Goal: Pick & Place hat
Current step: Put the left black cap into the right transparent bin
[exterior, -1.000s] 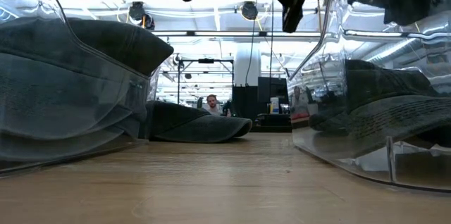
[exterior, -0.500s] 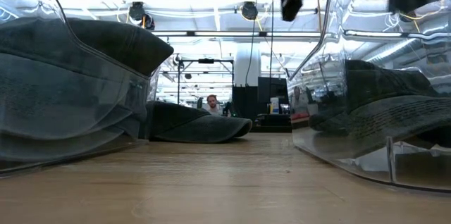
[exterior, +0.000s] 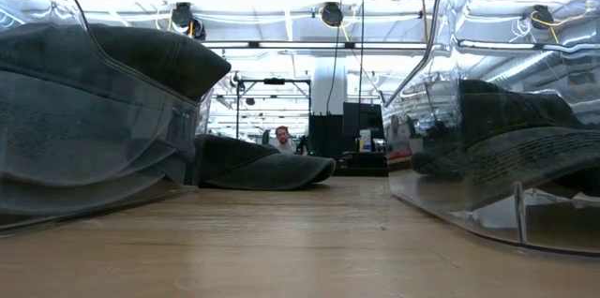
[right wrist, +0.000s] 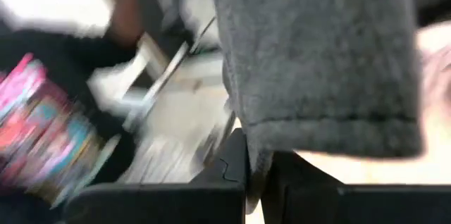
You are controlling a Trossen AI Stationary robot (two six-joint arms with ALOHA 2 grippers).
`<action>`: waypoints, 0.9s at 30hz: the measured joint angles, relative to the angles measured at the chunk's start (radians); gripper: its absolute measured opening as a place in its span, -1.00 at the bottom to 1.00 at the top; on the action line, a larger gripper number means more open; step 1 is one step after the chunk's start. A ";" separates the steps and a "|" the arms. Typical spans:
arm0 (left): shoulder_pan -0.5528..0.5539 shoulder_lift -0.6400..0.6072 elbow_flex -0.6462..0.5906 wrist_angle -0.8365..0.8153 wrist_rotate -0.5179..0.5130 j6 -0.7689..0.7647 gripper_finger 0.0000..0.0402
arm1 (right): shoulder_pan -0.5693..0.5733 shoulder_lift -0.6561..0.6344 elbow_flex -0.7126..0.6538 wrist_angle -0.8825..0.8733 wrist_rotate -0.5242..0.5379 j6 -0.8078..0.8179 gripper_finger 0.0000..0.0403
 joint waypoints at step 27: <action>0.004 -0.026 -0.096 0.056 -0.001 0.011 0.11 | 0.115 0.216 -0.099 -0.069 0.110 0.316 -1.00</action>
